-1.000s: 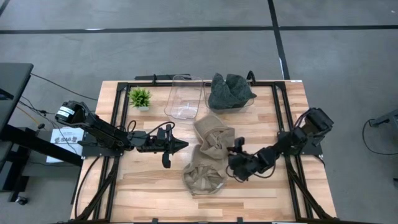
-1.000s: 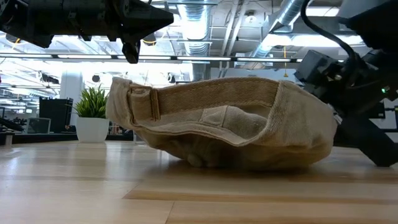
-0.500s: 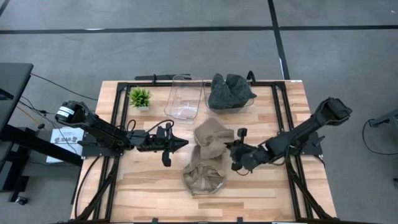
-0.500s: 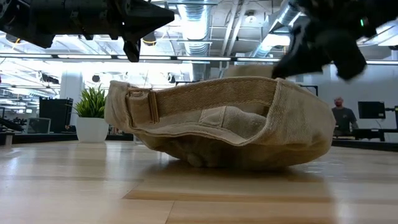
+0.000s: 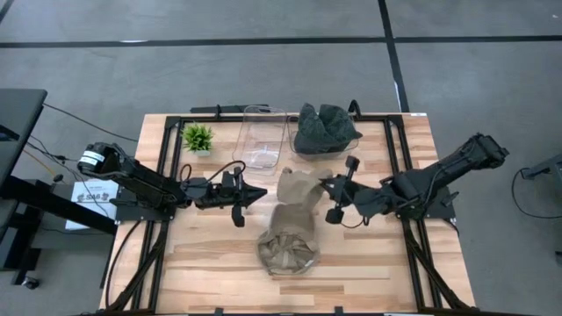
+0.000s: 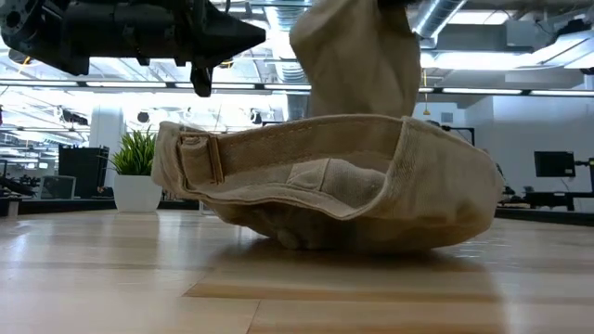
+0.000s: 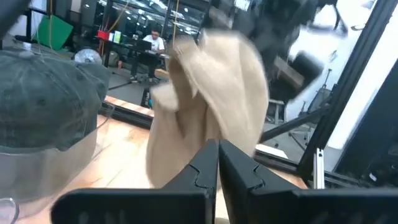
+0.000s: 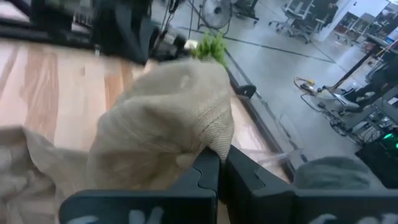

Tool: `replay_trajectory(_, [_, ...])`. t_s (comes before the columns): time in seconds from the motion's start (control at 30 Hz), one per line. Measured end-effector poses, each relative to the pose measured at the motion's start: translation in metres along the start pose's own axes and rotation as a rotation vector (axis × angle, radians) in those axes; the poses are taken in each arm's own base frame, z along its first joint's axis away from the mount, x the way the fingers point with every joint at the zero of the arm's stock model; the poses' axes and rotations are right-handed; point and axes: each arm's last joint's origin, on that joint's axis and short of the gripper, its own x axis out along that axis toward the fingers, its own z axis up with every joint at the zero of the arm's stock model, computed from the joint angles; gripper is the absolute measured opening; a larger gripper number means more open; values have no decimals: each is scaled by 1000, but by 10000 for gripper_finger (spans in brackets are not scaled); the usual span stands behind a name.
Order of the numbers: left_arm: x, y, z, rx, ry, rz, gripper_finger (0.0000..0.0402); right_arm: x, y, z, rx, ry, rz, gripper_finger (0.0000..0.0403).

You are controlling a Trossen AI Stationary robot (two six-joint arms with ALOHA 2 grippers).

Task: Pick & Place hat
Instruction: Put the top light brown cap into the left transparent bin

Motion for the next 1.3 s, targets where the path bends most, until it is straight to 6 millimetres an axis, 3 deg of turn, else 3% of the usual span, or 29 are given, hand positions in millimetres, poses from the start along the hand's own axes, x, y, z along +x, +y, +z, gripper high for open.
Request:
replay_trajectory(0.23, [7, 1, -25, 44, 117, -31, 12, -9, -13, 33, 22, -14, -5, 0])
replay_trajectory(0.53, [43, -1, -44, 67, 167, -21, 12, -1, -15, 56, -2, -13, -37, 0])
replay_trajectory(0.8, [57, -19, -47, 221, 164, -192, 12, 8, -17, 61, -24, 18, -104, 0])
replay_trajectory(1.3, [60, -7, -43, 172, 158, -67, 12, 6, -15, 61, -21, 14, -100, 0])
